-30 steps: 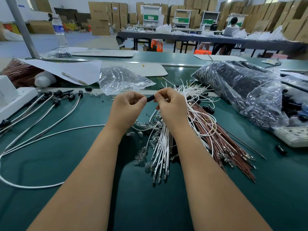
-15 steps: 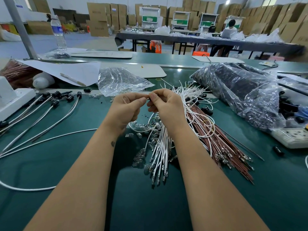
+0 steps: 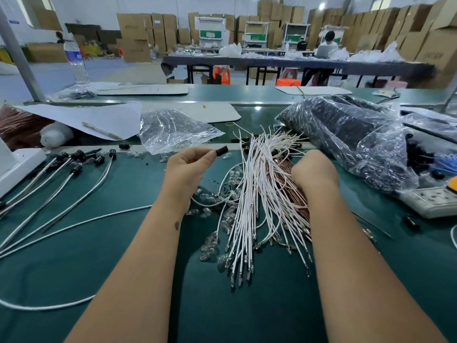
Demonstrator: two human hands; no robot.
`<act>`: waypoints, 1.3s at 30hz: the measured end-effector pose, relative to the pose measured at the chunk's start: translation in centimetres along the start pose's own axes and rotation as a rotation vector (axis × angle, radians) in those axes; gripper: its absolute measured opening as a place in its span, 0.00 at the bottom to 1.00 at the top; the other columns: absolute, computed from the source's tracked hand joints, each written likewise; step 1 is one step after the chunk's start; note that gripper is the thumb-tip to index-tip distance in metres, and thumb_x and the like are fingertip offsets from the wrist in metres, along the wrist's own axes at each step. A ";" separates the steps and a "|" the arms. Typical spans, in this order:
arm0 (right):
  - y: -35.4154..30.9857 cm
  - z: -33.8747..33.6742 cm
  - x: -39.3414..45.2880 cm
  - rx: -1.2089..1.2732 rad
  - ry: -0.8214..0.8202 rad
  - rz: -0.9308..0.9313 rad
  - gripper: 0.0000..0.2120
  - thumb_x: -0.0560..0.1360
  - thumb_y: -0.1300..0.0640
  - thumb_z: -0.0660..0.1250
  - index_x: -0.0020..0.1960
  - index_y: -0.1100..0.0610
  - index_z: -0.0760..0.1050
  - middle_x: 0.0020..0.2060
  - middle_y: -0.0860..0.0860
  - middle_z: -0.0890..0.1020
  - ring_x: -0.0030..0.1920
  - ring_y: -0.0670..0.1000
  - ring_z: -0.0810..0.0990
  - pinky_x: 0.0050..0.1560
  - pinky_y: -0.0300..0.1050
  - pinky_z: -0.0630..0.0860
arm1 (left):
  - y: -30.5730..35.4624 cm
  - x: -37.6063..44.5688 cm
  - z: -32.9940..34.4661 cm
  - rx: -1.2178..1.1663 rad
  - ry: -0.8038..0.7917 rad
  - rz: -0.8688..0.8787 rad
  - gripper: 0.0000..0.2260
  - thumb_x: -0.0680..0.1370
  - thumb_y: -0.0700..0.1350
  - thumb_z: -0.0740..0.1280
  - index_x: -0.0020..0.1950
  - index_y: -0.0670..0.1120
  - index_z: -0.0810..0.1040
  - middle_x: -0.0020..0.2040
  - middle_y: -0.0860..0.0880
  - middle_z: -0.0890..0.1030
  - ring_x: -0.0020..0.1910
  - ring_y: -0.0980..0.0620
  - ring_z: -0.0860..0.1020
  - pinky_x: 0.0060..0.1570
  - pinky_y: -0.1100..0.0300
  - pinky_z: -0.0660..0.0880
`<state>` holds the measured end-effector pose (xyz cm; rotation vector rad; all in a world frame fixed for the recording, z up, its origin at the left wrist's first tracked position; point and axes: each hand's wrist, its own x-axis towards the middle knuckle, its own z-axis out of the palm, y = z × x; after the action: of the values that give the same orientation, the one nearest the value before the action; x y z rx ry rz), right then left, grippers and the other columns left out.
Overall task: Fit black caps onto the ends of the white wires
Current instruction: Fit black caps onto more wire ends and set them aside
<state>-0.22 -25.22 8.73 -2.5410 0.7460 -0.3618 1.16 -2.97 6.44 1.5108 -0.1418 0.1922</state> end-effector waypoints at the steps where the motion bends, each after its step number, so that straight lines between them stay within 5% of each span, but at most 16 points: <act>1: 0.2 0.1 0.0 -0.037 -0.023 0.006 0.09 0.73 0.64 0.61 0.51 0.61 0.75 0.51 0.60 0.80 0.53 0.61 0.77 0.50 0.49 0.73 | 0.0 0.0 0.0 0.005 0.005 0.000 0.05 0.75 0.43 0.71 0.40 0.50 0.83 0.33 0.52 0.76 0.31 0.58 0.71 0.36 0.63 0.68; 6: 0.5 0.5 0.0 -0.037 0.018 -0.013 0.06 0.72 0.65 0.63 0.45 0.59 0.77 0.43 0.57 0.79 0.42 0.58 0.75 0.41 0.46 0.69 | -0.1 -0.1 0.0 0.028 0.008 0.010 0.05 0.75 0.43 0.71 0.40 0.51 0.83 0.34 0.51 0.78 0.31 0.59 0.72 0.38 0.63 0.70; 12: 0.3 -0.5 -0.5 0.017 0.025 0.003 0.03 0.74 0.65 0.60 0.46 0.60 0.71 0.44 0.56 0.75 0.46 0.60 0.75 0.42 0.48 0.70 | -0.4 0.3 0.0 0.043 0.033 0.029 0.07 0.75 0.43 0.72 0.38 0.53 0.83 0.31 0.55 0.78 0.29 0.61 0.71 0.34 0.67 0.70; 15: -0.2 -1.5 -0.5 0.154 0.250 -0.015 0.12 0.77 0.67 0.57 0.59 0.62 0.68 0.47 0.55 0.77 0.48 0.57 0.78 0.44 0.52 0.75 | -0.8 0.5 -0.1 0.096 0.091 0.044 0.08 0.75 0.44 0.72 0.36 0.53 0.82 0.29 0.55 0.75 0.27 0.61 0.69 0.30 0.70 0.68; 18: -3.0 -3.3 -1.0 0.598 0.607 -0.151 0.07 0.80 0.65 0.54 0.56 0.62 0.69 0.38 0.47 0.74 0.36 0.43 0.73 0.35 0.42 0.74 | -1.0 0.8 -0.2 0.157 0.131 0.070 0.08 0.76 0.43 0.71 0.37 0.52 0.80 0.25 0.60 0.74 0.24 0.64 0.69 0.27 0.71 0.68; 20: -5.7 -3.7 -2.1 0.779 0.882 -0.398 0.08 0.80 0.63 0.53 0.52 0.64 0.70 0.36 0.47 0.73 0.35 0.47 0.74 0.36 0.40 0.74 | -1.0 0.8 -0.2 0.212 0.134 0.081 0.05 0.76 0.43 0.71 0.40 0.51 0.80 0.25 0.62 0.75 0.24 0.66 0.71 0.28 0.75 0.68; 22: -7.7 -2.3 -3.8 0.716 0.959 -0.608 0.07 0.79 0.64 0.57 0.48 0.65 0.72 0.36 0.51 0.75 0.36 0.51 0.74 0.38 0.42 0.72 | -1.0 0.8 -0.2 0.245 0.129 0.090 0.05 0.76 0.44 0.70 0.41 0.51 0.80 0.30 0.60 0.78 0.26 0.67 0.72 0.29 0.75 0.70; 24: -8.4 0.8 -5.5 0.547 0.772 -0.694 0.04 0.79 0.64 0.61 0.47 0.62 0.73 0.37 0.51 0.76 0.39 0.51 0.73 0.43 0.43 0.70 | -1.0 0.7 -0.3 0.257 0.119 0.096 0.04 0.77 0.44 0.70 0.41 0.51 0.80 0.34 0.55 0.79 0.27 0.65 0.73 0.30 0.74 0.71; 29: -6.0 5.6 -5.3 0.328 0.261 -0.560 0.06 0.80 0.61 0.61 0.50 0.55 0.76 0.45 0.49 0.80 0.49 0.51 0.75 0.54 0.46 0.70 | -0.8 0.6 -0.8 0.257 0.151 0.088 0.05 0.78 0.42 0.68 0.44 0.42 0.80 0.29 0.51 0.72 0.19 0.63 0.68 0.21 0.74 0.64; 39: -5.4 4.3 -5.4 0.476 0.092 -0.624 0.05 0.76 0.61 0.67 0.48 0.55 0.81 0.46 0.51 0.82 0.52 0.53 0.77 0.58 0.55 0.72 | -0.3 0.0 -1.2 0.259 0.050 0.082 0.04 0.76 0.44 0.71 0.41 0.47 0.81 0.33 0.51 0.77 0.29 0.60 0.73 0.29 0.74 0.68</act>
<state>-0.61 -16.59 7.10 -2.2408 -0.1291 -0.7583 1.14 -1.76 6.09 1.7577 -0.1436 0.3237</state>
